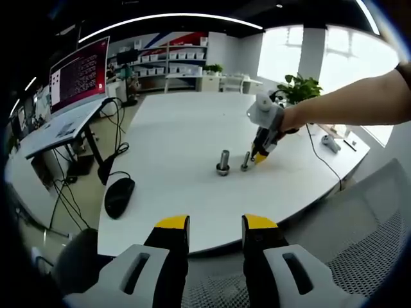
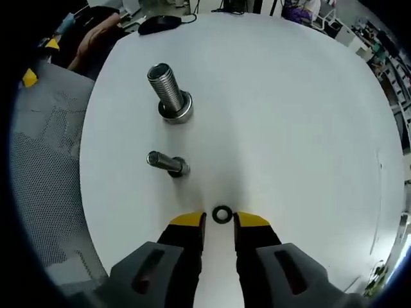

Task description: Place the washer onto the threaded stud by aligning its center hole with the stud, sliding it down to the base, and recovering from edge contact or off-axis alignment until the washer reaches the visible bottom stop.

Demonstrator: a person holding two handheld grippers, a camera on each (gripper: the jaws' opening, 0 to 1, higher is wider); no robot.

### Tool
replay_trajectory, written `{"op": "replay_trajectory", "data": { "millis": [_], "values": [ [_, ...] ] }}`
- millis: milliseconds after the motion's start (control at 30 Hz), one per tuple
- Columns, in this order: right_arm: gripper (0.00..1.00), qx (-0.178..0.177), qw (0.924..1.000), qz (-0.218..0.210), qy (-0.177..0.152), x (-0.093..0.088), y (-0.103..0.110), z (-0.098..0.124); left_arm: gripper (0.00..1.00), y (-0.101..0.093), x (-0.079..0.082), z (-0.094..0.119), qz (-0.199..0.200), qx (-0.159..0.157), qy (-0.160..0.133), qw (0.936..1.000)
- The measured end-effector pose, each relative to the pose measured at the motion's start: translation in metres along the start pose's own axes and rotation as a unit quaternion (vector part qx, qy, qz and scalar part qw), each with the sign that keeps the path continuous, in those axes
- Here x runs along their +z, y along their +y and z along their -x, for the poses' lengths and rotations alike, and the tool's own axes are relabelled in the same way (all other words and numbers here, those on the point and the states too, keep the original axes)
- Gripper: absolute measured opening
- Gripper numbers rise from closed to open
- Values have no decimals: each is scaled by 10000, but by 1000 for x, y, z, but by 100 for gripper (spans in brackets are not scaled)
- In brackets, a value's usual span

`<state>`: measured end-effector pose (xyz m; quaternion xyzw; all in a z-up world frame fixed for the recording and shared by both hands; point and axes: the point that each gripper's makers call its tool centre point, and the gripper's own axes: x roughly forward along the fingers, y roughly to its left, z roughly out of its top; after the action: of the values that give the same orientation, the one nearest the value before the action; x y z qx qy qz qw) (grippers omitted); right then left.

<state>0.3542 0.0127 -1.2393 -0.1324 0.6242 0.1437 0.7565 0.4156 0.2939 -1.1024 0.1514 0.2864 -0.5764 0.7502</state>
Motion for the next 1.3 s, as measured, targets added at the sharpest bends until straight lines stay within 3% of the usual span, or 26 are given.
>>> {"op": "replay_trajectory", "data": {
  "millis": [233,867,1133,1300],
  "values": [
    [21,28,9996,242,161,1,-2,-1,31,-1,1,0,12,8,-11,10000],
    [19,-3,9989,387,261,2,-2,-2,31,-1,1,1,23,0,-23,10000],
    [15,-139,9992,329,199,2,-5,-3,31,-1,1,0,20,-1,-20,10000],
    [15,-146,9997,169,-27,3,-9,-5,31,-1,1,1,22,2,-23,10000]
  ]
}}
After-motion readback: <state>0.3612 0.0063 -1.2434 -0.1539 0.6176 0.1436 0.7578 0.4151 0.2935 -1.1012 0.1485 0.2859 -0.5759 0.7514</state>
